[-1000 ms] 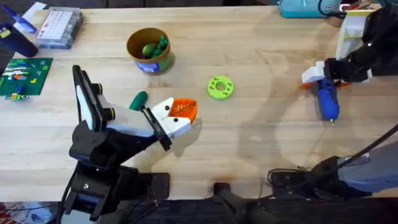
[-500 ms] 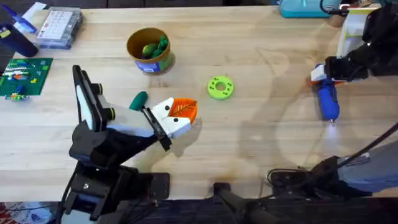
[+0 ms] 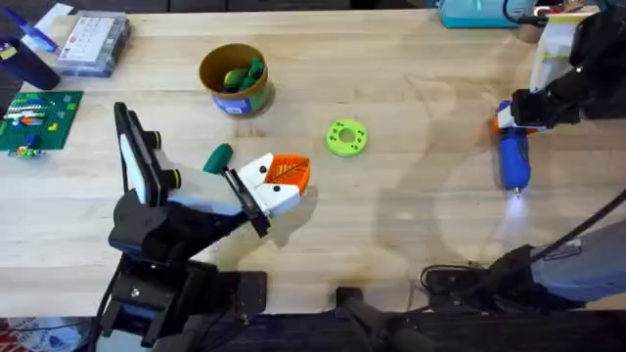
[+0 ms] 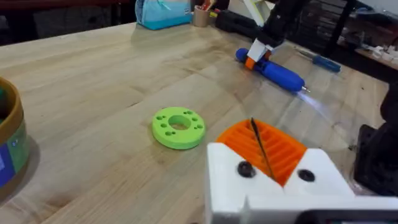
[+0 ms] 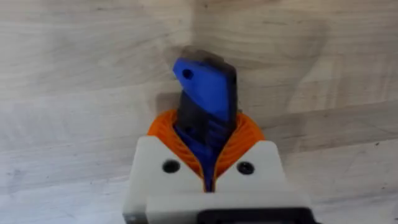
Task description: Pick up the gripper from the table and insert it into the empty holder that is missing its gripper. Then pick up a screw, insert it into the mounting hole, and use the screwdriver to tighten it. Finally, clean up the table by picking up the vegetable and placing it into the bucket.
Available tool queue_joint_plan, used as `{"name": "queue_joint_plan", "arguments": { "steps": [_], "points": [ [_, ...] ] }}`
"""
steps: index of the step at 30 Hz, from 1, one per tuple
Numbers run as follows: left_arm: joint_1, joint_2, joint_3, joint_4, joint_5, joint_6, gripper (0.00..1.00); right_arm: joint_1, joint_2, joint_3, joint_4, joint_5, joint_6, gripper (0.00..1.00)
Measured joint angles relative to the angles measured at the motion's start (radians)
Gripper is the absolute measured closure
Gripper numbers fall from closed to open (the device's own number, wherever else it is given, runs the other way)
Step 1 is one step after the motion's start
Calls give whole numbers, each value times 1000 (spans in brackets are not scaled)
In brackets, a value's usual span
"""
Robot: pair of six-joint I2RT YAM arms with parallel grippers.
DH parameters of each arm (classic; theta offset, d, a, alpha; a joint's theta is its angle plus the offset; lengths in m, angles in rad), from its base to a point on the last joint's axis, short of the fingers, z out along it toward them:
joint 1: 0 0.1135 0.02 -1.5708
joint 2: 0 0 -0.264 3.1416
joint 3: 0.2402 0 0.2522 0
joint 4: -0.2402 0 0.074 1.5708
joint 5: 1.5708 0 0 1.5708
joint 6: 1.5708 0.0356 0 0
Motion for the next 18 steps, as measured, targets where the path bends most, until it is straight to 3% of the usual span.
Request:
{"name": "queue_joint_plan", "arguments": {
  "steps": [8, 18],
  "points": [
    [0, 0, 0, 0, 0, 0, 986, 0, -59, 19, -86, -3, 6, 974],
    [0, 0, 0, 0, 0, 0, 986, 0, -290, 78, -129, -7, 67, 974]
  ]
}}
